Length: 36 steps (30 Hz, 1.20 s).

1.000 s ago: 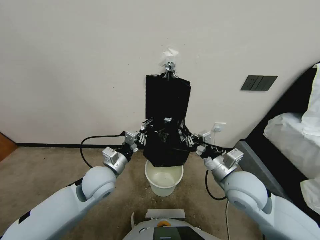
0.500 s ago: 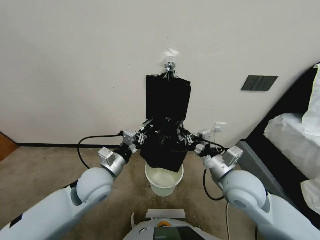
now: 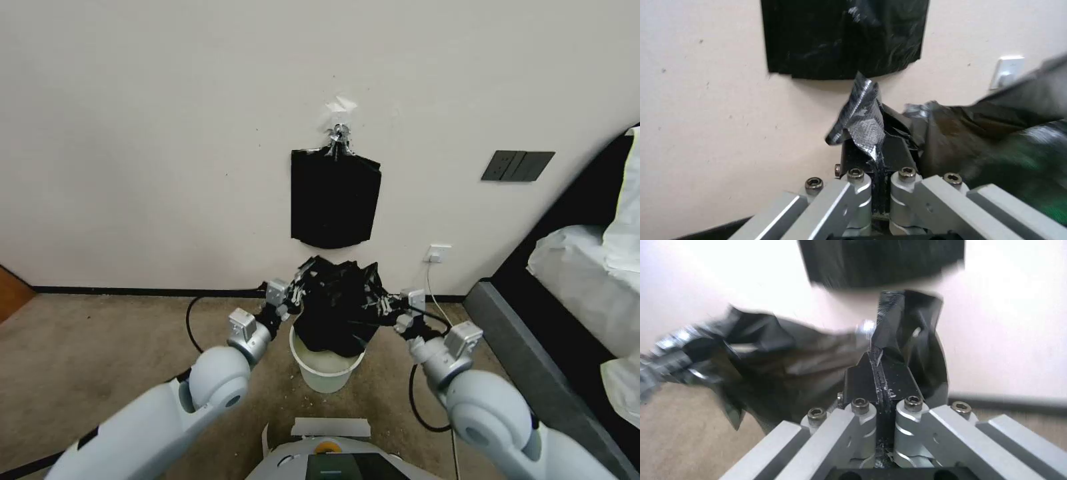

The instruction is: Place a trash bag onto the trash bin.

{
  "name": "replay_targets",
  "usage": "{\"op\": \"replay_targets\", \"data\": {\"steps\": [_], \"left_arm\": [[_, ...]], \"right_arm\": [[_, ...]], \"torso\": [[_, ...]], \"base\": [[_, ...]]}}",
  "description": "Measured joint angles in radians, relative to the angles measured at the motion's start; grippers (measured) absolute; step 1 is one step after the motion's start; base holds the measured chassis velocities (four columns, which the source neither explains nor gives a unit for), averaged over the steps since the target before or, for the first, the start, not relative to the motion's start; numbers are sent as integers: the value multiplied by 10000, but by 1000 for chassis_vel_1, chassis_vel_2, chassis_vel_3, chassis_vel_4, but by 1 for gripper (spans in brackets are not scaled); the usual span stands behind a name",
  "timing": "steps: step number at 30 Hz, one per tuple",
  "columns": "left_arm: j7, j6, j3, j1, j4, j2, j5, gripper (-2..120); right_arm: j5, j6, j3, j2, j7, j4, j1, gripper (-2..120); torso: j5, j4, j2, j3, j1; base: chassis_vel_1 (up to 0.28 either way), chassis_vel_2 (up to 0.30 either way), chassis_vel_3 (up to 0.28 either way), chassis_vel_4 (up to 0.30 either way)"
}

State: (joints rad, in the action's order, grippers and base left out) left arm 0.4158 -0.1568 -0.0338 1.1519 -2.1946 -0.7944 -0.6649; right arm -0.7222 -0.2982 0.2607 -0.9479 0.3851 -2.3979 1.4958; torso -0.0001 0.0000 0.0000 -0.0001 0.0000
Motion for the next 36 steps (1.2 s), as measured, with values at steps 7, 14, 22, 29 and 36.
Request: {"op": "replay_targets", "data": {"steps": [7,14,22,29,36], "left_arm": [[-5,90,203,640,126,-224,268,0],[-27,242,378,1665,482,-899,774,0],[128,303,503,2254,705,-1568,1038,0],[159,342,883,3461,467,-1957,1425,0],[204,301,1063,4142,162,-1962,1561,0]], "right_arm": [[91,11,-279,-674,106,468,226,0],[59,2,-578,-1215,311,865,354,0],[156,16,-665,-1655,511,983,842,0],[1755,159,-779,-2216,694,1151,1524,0],[1651,-123,-791,-2680,1469,907,1976,0]], "torso": [[1,1,0,0,0],[0,2,0,0,0],[0,-1,0,0,0],[0,1,0,0,-1],[0,1,1,0,-1]], "base": [[0,0,0,0],[0,0,0,0],[0,0,0,0],[0,0,0,0],[0,0,0,0]]}}
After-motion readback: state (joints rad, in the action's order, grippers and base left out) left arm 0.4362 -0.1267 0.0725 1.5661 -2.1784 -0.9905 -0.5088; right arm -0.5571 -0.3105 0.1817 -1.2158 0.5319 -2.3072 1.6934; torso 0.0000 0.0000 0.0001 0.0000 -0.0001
